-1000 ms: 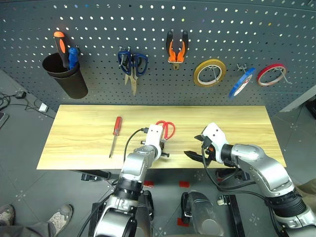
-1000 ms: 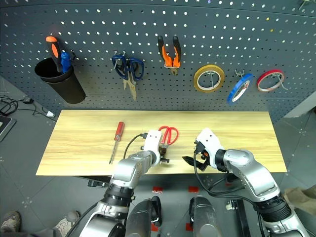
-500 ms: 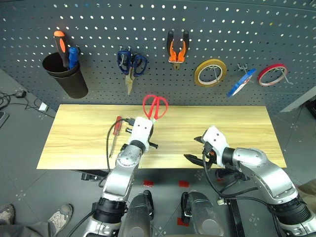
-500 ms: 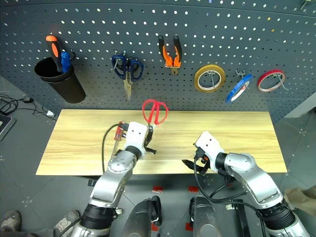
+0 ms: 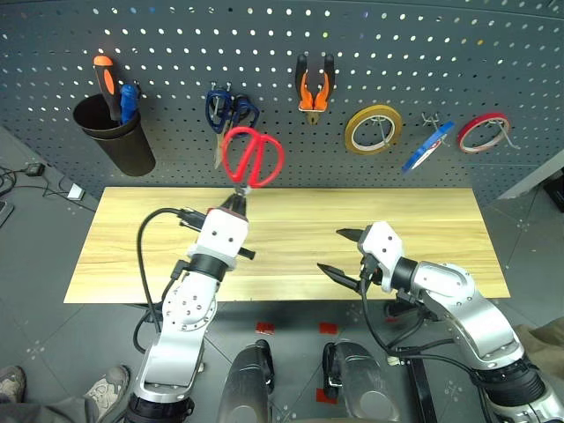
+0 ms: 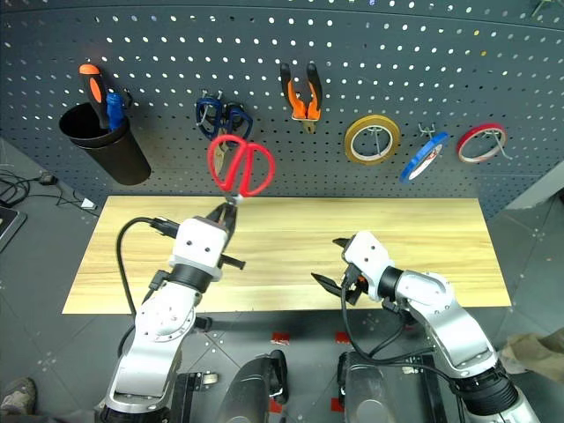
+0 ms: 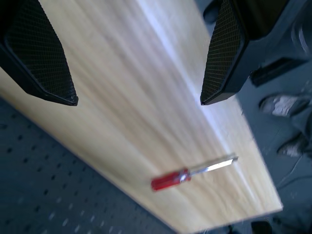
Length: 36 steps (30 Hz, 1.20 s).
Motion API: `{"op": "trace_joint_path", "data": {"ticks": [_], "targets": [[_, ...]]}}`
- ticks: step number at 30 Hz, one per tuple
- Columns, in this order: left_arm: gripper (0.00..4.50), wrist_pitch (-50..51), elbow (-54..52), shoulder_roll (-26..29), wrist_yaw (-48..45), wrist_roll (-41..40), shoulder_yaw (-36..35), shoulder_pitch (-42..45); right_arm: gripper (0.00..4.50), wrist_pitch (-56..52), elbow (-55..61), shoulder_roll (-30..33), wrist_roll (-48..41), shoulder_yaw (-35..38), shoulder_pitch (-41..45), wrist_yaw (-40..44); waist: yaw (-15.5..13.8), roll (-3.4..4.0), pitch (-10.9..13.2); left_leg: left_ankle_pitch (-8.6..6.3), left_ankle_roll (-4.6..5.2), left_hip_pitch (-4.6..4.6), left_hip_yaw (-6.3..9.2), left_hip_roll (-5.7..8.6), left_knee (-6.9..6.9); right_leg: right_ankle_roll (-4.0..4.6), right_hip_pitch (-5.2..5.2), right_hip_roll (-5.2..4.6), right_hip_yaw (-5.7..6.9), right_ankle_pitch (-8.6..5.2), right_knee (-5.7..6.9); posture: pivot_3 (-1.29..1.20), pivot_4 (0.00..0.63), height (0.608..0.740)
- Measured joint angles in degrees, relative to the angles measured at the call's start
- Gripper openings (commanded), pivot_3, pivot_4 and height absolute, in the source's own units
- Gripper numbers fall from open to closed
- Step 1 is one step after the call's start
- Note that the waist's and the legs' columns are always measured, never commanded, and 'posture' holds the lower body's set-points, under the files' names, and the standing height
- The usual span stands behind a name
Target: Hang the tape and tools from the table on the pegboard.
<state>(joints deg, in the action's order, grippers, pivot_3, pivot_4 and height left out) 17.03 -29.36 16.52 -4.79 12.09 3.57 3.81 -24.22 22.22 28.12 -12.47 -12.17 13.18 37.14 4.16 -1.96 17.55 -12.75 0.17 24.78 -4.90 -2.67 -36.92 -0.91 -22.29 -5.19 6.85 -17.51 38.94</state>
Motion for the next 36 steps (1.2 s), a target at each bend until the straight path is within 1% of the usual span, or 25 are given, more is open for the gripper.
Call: {"op": "trace_joint_path", "data": {"ticks": [3, 7, 15, 19, 20, 21, 23, 26, 28, 31, 32, 34, 36], "targets": [[0.31, 0.0, 0.1, 0.0, 0.2, 0.0, -1.5, 1.5, 4.29, 0.4, -1.2, -0.4, 0.0, 0.2, 1.1, 0.0, 0.0, 0.0, 0.0, 0.0, 0.0, 0.0, 0.0, 0.01, 0.0, 0.0, 0.0, 0.0, -0.01, 0.0, 0.0, -0.23, 0.282, 0.74], [0.31, -0.7, 3.6, 2.1, 0.2, 0.2, -4.1, 5.7, 4.29, 1.1, -2.4, -1.4, 0.3, 0.3, 2.1, -0.1, 0.0, 0.0, 0.0, 0.05, -0.08, 0.0, -0.01, 0.01, 0.01, 0.01, 0.0, 0.0, 0.01, 0.0, 0.0, -0.23, 0.282, 0.74], [0.31, -2.9, 10.3, 2.3, 0.1, 0.3, -4.2, 10.6, 4.29, 1.2, -2.4, -2.0, 0.5, 0.3, 2.1, -0.3, 0.0, 0.0, 0.0, 0.08, -0.13, 0.0, -0.02, 0.01, -0.02, 0.01, 0.02, -0.01, 0.02, 0.01, 0.01, -0.24, 0.278, 0.74], [0.31, -5.0, 14.6, 2.3, -1.6, 0.0, -3.7, 13.4, 4.29, 1.2, -2.4, -2.9, 0.6, 0.2, 2.6, -0.9, 0.1, 0.0, 0.0, 0.1, -0.15, 0.0, -0.03, 0.02, -0.05, 0.02, 0.02, -0.01, 0.02, 0.01, 0.02, -0.25, 0.279, 0.74], [1.04, -5.2, 15.1, 2.3, -2.1, -0.2, -3.4, 13.7, 4.29, 1.2, -2.4, -3.0, 0.7, 0.2, 2.7, -1.0, 0.2, 0.0, 0.0, 0.12, -0.2, 0.0, -0.04, 0.02, -0.05, 0.02, 0.02, -0.01, 0.01, 0.01, 0.02, -0.25, 0.28, 0.74], [1.26, -5.3, 15.7, 2.3, -2.3, -0.3, -3.2, 13.9, 4.29, 1.2, -2.4, -3.1, 0.7, 0.2, 2.9, -1.0, 0.2, 0.0, 0.0, 0.13, -0.21, 0.0, -0.04, 0.01, -0.05, 0.02, 0.02, -0.01, 0.02, 0.01, 0.02, -0.25, 0.28, 0.74], [1.93, -5.2, 16.3, 2.1, -3.1, -0.8, -3.1, 13.9, 4.29, 1.2, -2.4, -3.2, 1.0, 0.2, 3.0, -1.1, 0.5, 0.0, 0.0, 0.14, -0.23, 0.0, -0.03, 0.01, -0.04, 0.02, 0.02, -0.01, 0.03, 0.01, 0.02, -0.25, 0.28, 0.74], [2.72, -4.2, 16.4, 1.2, -4.3, -2.4, -3.0, 13.5, 4.29, 1.2, -2.4, -3.5, 1.1, 0.2, 3.0, -1.1, 0.5, 0.0, 0.0, 0.14, -0.23, 0.0, -0.03, 0.01, -0.05, 0.02, 0.03, -0.01, 0.02, 0.01, 0.02, -0.24, 0.282, 0.74], [3.42, -2.4, 16.4, 0.8, -5.3, -3.6, -3.0, 12.4, 4.29, 1.2, -2.4, -3.6, 1.2, 0.1, 2.9, -1.1, 0.6, 0.0, 0.0, 0.14, -0.23, 0.0, -0.03, 0.01, -0.06, 0.02, 0.03, -0.01, 0.02, 0.01, 0.03, -0.24, 0.283, 0.74], [4.3, 1.5, 16.3, -0.1, -6.7, -5.9, -3.3, 10.8, 4.29, 0.5, -2.3, -3.7, 1.6, -0.2, 2.9, -1.2, 0.6, 0.0, 0.0, 0.15, -0.23, -0.01, -0.02, 0.0, -0.07, 0.02, 0.03, -0.01, 0.02, 0.01, 0.05, -0.25, 0.288, 0.74], [4.45, 2.9, 16.3, -0.3, -7.2, -6.7, -3.6, 10.4, 4.29, -0.2, -2.1, -3.7, 1.7, -0.4, 2.9, -1.3, 0.6, 0.0, 0.0, 0.15, -0.23, -0.02, -0.02, 0.0, -0.08, 0.02, 0.04, -0.01, 0.01, 0.01, 0.06, -0.25, 0.295, 0.74], [4.45, 8.0, 16.0, -1.3, -8.3, -10.3, -5.9, 9.4, 4.29, -4.5, -0.6, -4.0, 1.6, -0.9, 3.2, -1.9, 0.6, 0.0, 0.0, 0.15, -0.24, -0.03, -0.02, -0.01, -0.08, 0.02, 0.04, -0.01, -0.02, 0.01, 0.07, -0.25, 0.305, 0.74], [4.45, 13.8, 16.9, -1.6, -9.5, -14.4, -9.2, 8.4, 4.29, -11.9, 2.1, -4.4, 0.9, -2.2, 3.6, -3.0, 0.8, 0.01, 0.0, 0.15, -0.24, -0.04, -0.02, -0.04, -0.07, 0.02, 0.03, 0.03, -0.03, 0.01, 0.09, -0.25, 0.315, 0.74]]}}
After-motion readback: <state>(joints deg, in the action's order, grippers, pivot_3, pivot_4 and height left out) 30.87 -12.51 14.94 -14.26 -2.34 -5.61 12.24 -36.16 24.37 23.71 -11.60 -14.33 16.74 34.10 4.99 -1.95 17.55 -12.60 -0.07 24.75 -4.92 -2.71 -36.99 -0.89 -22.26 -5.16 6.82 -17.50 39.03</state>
